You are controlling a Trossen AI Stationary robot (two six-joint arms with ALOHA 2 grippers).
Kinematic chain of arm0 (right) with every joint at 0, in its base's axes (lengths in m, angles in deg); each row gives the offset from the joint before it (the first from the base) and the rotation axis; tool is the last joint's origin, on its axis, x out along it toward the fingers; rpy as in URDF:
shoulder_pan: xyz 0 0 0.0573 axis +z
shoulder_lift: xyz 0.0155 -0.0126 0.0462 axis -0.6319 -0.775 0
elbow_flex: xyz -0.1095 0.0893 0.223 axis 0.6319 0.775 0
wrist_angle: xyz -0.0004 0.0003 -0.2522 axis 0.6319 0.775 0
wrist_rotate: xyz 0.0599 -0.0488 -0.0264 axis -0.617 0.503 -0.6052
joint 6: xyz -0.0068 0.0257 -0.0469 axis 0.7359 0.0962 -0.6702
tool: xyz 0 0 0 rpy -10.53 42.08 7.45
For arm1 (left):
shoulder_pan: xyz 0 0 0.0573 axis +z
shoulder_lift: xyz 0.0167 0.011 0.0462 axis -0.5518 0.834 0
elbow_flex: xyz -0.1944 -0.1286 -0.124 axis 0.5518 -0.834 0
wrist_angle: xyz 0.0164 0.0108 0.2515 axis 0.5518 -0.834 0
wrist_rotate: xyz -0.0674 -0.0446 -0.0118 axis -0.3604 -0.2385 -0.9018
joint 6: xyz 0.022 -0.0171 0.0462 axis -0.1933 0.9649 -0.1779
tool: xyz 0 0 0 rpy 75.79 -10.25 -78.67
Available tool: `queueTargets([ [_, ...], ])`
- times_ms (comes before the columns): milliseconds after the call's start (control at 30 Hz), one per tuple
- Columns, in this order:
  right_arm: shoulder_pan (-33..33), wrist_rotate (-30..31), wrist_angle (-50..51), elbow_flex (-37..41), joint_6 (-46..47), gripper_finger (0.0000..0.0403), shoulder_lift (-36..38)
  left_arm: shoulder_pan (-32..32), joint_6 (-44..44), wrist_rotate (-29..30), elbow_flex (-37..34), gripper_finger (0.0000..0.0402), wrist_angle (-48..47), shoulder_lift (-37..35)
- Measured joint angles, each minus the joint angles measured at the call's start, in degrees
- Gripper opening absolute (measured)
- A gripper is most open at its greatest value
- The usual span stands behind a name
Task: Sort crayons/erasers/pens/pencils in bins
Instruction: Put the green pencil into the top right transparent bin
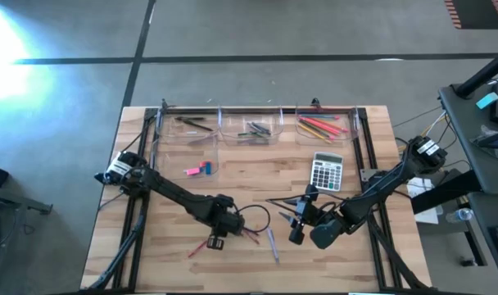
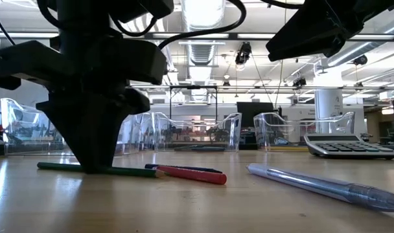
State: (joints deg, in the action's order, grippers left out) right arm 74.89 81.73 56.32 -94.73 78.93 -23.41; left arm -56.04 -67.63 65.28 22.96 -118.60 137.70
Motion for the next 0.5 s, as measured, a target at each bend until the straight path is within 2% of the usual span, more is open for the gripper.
queueTargets([
  [200, 0.00, 0.00, 0.01, 0.00, 0.02, 0.0180, 0.00, -0.02, -0.62, -0.54, -0.34, 0.0013, -0.10, 0.04],
  [500, 0.00, 0.44, -0.01, 0.00, 0.00, 0.0180, 0.00, -0.58, -3.29, -0.71, 0.47, 0.0003, -0.91, 0.00],
])
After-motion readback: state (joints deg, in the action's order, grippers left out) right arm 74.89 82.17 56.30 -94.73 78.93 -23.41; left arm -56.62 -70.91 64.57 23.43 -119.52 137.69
